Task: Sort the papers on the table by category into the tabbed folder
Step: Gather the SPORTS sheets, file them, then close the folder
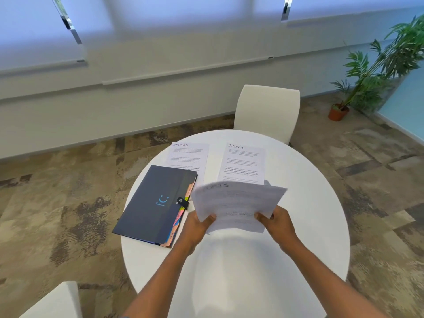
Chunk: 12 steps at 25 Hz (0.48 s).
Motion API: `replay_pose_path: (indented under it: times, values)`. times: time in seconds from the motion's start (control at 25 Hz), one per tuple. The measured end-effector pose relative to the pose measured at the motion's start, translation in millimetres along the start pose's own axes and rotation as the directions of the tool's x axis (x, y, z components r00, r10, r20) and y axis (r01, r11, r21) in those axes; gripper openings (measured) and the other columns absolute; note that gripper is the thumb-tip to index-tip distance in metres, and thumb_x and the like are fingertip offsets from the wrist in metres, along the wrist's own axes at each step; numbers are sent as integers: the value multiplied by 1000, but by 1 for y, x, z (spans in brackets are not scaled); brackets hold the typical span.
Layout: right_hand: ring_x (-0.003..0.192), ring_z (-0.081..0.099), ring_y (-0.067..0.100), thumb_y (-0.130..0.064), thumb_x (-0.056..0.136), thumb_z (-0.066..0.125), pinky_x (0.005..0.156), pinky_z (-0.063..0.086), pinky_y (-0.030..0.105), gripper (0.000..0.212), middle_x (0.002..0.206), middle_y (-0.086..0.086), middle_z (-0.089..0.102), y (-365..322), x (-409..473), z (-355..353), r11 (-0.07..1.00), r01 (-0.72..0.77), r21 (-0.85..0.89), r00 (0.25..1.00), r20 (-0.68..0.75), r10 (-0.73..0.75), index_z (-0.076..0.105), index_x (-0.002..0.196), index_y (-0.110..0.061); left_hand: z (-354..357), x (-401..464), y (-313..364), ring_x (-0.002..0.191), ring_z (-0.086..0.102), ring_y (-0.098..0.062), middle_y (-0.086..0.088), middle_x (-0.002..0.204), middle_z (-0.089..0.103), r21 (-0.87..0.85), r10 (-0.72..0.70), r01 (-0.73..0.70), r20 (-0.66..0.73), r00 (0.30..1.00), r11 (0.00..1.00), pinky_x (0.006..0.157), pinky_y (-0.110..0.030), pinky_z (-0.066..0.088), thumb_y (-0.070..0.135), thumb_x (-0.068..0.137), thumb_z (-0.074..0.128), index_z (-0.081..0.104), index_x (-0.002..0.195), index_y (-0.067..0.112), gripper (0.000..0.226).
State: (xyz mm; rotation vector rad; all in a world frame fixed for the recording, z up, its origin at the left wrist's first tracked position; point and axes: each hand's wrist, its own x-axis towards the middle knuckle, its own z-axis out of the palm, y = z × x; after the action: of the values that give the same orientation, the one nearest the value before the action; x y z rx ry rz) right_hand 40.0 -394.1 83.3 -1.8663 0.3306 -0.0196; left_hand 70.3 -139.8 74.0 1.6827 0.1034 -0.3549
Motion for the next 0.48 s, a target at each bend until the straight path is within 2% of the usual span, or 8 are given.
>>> replay_pose_path:
  times: [0.16, 0.28, 0.36, 0.48]
  values:
    - [90, 69, 15, -14, 90, 70, 78, 56, 30, 14, 95, -6, 72, 17, -13, 1, 997, -8, -77, 999, 31, 10, 66, 100, -23, 1, -6, -31, 102, 68, -19, 4, 113, 73, 202, 4, -1, -15, 1000, 979, 88, -43, 58, 53, 84, 59, 66, 122, 23, 48]
    - [89, 68, 6, -13, 91, 68, 72, 53, 14, 15, 95, -10, 71, 18, -13, 2, 997, 12, -76, 1000, 5, -12, 66, 102, -24, 3, -5, -29, 101, 68, -20, 2, 113, 73, 234, 6, 7, -54, 999, 972, 85, -38, 59, 42, 90, 61, 67, 120, 21, 37]
    - [87, 66, 0, -12, 91, 67, 72, 52, 12, 18, 94, -13, 69, 17, -14, 2, 997, 10, -80, 1000, -7, -11, 65, 104, -25, 3, -3, -30, 100, 67, -19, 2, 114, 72, 256, 11, 6, -66, 998, 967, 86, -37, 59, 33, 94, 63, 67, 123, 18, 33]
    - [84, 66, -4, -10, 92, 65, 69, 50, 6, 22, 94, -20, 68, 17, -16, 4, 996, 22, -87, 999, -22, -24, 66, 107, -26, 0, -2, -32, 99, 68, -20, 1, 114, 72, 275, 20, 8, -100, 995, 962, 86, -41, 59, 30, 95, 63, 68, 123, 18, 31]
